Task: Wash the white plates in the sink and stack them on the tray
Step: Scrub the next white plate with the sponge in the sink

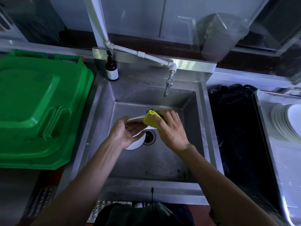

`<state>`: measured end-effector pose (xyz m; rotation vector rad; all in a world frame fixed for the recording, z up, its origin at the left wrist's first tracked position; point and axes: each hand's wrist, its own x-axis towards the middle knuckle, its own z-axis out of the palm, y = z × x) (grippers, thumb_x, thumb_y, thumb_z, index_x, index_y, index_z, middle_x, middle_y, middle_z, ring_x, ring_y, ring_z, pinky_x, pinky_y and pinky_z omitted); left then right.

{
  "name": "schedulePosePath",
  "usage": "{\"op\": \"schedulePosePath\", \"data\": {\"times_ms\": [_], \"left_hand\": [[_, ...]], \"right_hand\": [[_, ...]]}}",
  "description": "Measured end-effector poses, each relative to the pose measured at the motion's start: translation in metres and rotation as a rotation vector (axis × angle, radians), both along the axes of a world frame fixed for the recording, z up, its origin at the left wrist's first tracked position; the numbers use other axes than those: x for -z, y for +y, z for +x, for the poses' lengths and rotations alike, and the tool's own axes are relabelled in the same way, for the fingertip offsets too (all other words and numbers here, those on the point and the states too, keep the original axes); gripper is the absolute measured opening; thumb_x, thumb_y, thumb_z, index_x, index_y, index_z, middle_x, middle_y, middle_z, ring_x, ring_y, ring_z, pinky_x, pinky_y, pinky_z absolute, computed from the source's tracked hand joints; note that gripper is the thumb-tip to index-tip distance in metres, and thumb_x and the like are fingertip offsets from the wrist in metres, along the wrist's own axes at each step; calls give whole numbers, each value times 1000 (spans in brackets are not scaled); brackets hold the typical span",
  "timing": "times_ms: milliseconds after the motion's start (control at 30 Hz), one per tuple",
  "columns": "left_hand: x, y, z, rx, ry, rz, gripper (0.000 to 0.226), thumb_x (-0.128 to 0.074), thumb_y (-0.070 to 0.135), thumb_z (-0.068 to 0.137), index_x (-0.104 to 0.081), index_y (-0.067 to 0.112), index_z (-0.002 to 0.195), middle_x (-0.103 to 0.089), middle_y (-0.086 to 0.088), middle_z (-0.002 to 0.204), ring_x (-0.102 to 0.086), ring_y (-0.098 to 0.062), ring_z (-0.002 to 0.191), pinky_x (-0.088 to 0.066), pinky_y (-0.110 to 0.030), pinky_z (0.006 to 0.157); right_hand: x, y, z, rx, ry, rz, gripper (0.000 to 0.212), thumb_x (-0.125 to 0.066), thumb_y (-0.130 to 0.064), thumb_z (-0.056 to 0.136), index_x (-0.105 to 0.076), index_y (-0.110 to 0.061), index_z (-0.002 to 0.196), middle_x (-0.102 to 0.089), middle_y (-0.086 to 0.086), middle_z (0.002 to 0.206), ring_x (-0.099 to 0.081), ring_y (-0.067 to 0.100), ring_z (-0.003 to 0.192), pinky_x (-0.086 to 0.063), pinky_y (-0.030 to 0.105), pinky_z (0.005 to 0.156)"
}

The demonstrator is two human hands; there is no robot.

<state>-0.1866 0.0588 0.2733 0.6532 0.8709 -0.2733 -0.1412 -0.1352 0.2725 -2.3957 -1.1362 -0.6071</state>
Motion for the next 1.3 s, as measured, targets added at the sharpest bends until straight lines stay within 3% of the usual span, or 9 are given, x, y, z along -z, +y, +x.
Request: {"op": "schedulePosePath", "data": {"times_ms": [133,300,500,600,667,767,1000,1167,1300], "left_hand": [[0,-4,0,-171,-33,-3,13,-49,3,90,-60,2,84,-70,-25,93,-73,-35,78,-63,-48,61],[-3,-7,1,-289,-73,101,18,-53,-1,93,-60,-5,109,-65,-24,107,-67,-36,89,-62,-39,58],[-1,-6,-4,-246,-139,127,34,-52,-1,97,-58,-9,130,-65,-27,127,-66,-38,106,-60,-46,82],[1,-5,-8,-236,-135,127,36,-54,0,97,-57,-7,132,-64,-26,129,-65,-38,108,-59,-46,82],[1,-5,-10,-225,-142,129,36,-54,0,97,-57,-6,132,-65,-26,127,-67,-37,104,-61,-44,76],[3,-7,-11,-219,-155,119,37,-54,-1,96,-57,-4,132,-66,-25,124,-67,-37,102,-63,-42,69],[10,-14,-14,-224,-226,98,26,-51,2,97,-67,4,118,-72,-18,112,-73,-28,91,-62,-38,74],[13,-14,-15,-235,-245,82,30,-49,6,100,-64,2,125,-68,-22,122,-70,-30,98,-62,-36,76],[13,-11,-17,-212,-254,83,32,-50,7,100,-61,-1,129,-67,-24,124,-69,-34,104,-61,-41,83]], "right_hand": [[7,-6,-12,-53,77,-56,70,-65,7,78,-41,-22,137,-49,6,130,-53,35,102,-39,38,85],[12,-4,-28,-103,305,17,64,-59,0,83,-43,-23,140,-46,3,140,-47,29,119,-39,30,98],[17,9,-30,6,636,158,69,-68,-1,83,-47,-23,145,-38,3,154,-41,26,133,-37,32,105],[18,15,-27,34,747,217,69,-67,-2,87,-46,-27,147,-38,-1,154,-40,20,137,-40,34,109],[19,20,-28,74,790,241,74,-66,-6,87,-38,-34,150,-40,-6,153,-41,11,135,-42,27,106],[15,30,-32,215,928,383,78,-65,-20,85,-25,-50,146,-48,-12,143,-53,-3,109,-49,10,79],[15,53,-37,250,725,399,45,-61,-14,93,-57,-26,137,-36,-1,157,-41,22,139,-43,39,107],[23,60,-53,261,690,378,46,-56,-34,97,-46,-30,141,-31,2,159,-37,23,141,-43,46,107],[30,52,-57,275,725,407,50,-57,-32,98,-40,-29,145,-29,1,160,-39,24,140,-42,44,108]]}}
